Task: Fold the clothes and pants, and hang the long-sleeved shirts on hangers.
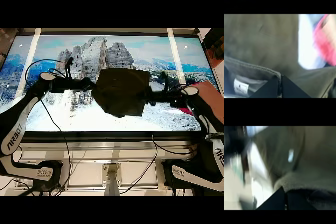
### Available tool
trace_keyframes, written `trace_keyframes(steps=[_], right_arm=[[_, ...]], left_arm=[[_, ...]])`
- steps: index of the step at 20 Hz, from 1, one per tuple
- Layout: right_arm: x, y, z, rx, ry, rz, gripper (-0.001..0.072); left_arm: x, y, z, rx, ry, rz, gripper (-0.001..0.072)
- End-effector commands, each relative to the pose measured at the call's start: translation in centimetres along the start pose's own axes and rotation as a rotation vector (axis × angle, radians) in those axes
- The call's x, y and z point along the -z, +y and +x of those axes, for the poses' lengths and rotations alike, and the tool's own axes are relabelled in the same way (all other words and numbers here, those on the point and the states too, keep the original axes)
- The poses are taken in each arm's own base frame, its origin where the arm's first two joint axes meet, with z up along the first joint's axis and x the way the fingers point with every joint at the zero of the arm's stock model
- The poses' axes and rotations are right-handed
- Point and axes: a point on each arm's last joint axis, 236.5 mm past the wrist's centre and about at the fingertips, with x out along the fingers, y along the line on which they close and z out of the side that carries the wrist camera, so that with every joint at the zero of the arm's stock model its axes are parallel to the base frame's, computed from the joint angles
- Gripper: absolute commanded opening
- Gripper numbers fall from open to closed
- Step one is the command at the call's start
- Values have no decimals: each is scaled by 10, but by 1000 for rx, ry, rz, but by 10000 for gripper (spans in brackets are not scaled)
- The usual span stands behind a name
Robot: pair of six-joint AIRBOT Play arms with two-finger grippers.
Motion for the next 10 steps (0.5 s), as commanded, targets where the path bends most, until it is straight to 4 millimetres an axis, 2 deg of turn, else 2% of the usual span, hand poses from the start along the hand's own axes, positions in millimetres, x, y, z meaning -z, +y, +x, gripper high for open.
trace_keyframes(steps=[1,3,5,8,10], right_arm=[[-119,52,-37,3,-392,-121,10],[-161,84,-53,-25,-502,-180,10],[-191,110,-59,-51,-575,-222,10],[-227,145,-70,-88,-688,-271,10],[-244,167,-81,-113,-762,-298,10]], left_arm=[[-76,-54,-12,50,-216,77,17],[-113,-83,-24,55,-328,143,17],[-143,-107,-38,56,-427,188,17],[-180,-134,-63,56,-562,236,17],[-202,-144,-82,47,-647,252,17]])
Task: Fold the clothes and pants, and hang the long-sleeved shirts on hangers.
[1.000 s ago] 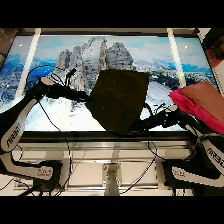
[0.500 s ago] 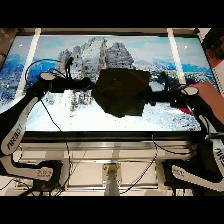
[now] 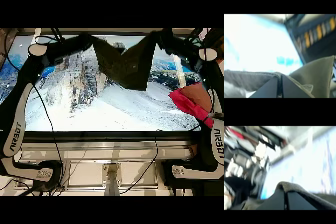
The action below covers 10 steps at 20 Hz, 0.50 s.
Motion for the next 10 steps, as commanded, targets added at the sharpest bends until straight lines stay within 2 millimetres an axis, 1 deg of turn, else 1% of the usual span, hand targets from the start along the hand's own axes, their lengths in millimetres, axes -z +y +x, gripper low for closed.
trace_keyframes(steps=[1,4,5,6,7,8,9,10], right_arm=[[-55,32,9,-41,-162,-48,10],[-74,53,9,-82,-200,-79,10],[-78,57,8,-85,-206,-96,10],[-77,58,7,-77,-198,-133,10],[-72,56,8,-66,-174,-166,10],[-62,51,10,-49,-132,-210,10],[-50,44,12,-33,-77,-248,11],[-34,35,13,-19,1,-275,11]], left_arm=[[-61,-15,-10,-21,-174,49,17],[-75,-19,-15,-21,-202,94,17],[-74,-20,-15,-17,-192,98,17],[-69,-19,-15,-16,-172,113,17],[-61,-17,-14,-24,-133,152,18],[-50,-13,-13,-35,-85,195,19],[-36,-7,-14,-45,-16,232,18],[-20,1,-17,-58,63,251,18]])
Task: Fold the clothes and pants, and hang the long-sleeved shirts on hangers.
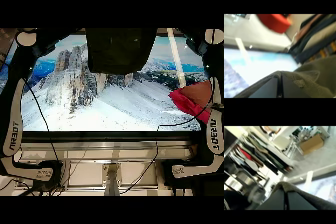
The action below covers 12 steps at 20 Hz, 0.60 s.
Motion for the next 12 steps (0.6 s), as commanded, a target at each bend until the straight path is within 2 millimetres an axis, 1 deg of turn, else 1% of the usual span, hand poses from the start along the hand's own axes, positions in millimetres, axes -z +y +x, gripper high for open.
trace_keyframes(steps=[1,2,4,5,6,7,9,12], right_arm=[[45,-13,-5,15,211,-110,10],[68,-17,-12,15,318,-91,10],[105,-28,-33,56,506,-44,8],[117,-36,-43,100,570,-51,8],[123,-45,-54,151,619,-75,7],[127,-49,-63,178,649,-94,8],[137,-48,-83,197,696,-76,8],[165,-43,-120,228,754,-19,8]], left_arm=[[52,16,-12,-28,243,103,17],[70,27,-19,-63,328,112,16],[108,49,-36,-147,503,159,15],[126,56,-46,-178,583,182,15],[140,61,-55,-210,640,184,15],[149,61,-61,-221,661,193,15],[170,59,-73,-229,683,171,15],[213,52,-105,-237,764,122,15]])
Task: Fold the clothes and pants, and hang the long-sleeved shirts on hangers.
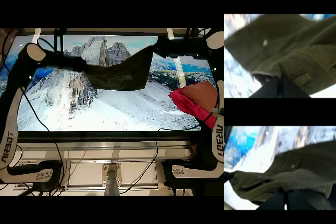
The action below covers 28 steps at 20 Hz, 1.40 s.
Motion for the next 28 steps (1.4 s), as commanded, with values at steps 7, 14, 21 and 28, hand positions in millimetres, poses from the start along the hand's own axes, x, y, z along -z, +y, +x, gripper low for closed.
trace_keyframes(steps=[7,14,21,28], right_arm=[[191,-23,-32,88,274,235,8],[300,-8,-48,76,530,356,9],[270,-21,-32,93,421,337,7],[186,-36,28,46,431,206,7]], left_arm=[[171,-20,-18,-40,252,-39,15],[229,-88,-22,35,304,-81,15],[228,-78,-17,-84,268,-136,15],[156,-53,1,-121,84,-229,16]])
